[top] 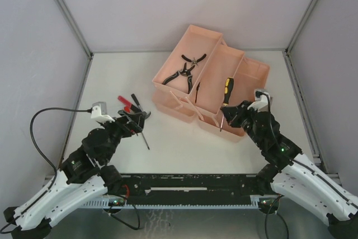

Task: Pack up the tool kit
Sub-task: Place the screwdriver in the toolbox, then pick up the screwdriver from the center of the board.

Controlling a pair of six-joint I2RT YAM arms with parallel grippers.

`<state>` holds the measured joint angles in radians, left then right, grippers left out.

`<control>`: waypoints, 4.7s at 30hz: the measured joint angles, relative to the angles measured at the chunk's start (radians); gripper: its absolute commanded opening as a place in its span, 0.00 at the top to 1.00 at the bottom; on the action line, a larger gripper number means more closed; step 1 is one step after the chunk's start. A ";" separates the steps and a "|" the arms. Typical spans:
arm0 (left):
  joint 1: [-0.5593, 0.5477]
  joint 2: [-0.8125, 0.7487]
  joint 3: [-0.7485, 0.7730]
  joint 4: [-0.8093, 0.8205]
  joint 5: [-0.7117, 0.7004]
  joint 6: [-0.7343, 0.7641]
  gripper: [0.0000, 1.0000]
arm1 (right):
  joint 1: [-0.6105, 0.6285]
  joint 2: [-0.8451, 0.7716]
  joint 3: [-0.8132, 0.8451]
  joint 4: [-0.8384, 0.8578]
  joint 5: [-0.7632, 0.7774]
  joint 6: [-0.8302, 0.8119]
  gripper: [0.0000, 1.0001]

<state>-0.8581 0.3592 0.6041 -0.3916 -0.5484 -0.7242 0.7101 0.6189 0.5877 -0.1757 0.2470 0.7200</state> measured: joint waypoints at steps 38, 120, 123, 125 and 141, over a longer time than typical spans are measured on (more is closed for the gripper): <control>0.277 0.050 0.053 -0.407 0.107 -0.101 0.00 | -0.264 0.381 0.199 0.018 -0.118 0.151 1.00; 0.872 1.305 0.364 -0.036 0.429 0.091 0.48 | -0.304 -0.117 0.006 -0.078 -0.311 0.065 0.46; 0.873 1.310 0.364 -0.051 0.422 0.096 0.58 | -0.305 -0.117 0.006 -0.079 -0.311 0.065 0.46; 0.873 1.311 0.363 -0.064 0.415 0.100 0.72 | -0.305 -0.117 0.006 -0.080 -0.311 0.065 0.46; 0.874 1.230 0.275 -0.059 0.386 0.124 0.74 | -0.318 -0.157 0.006 -0.124 -0.288 0.066 0.45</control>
<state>0.0154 1.5894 0.8791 -0.4507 -0.1619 -0.5999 0.3920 0.4618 0.5938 -0.2996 -0.0414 0.7856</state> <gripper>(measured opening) 0.225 0.546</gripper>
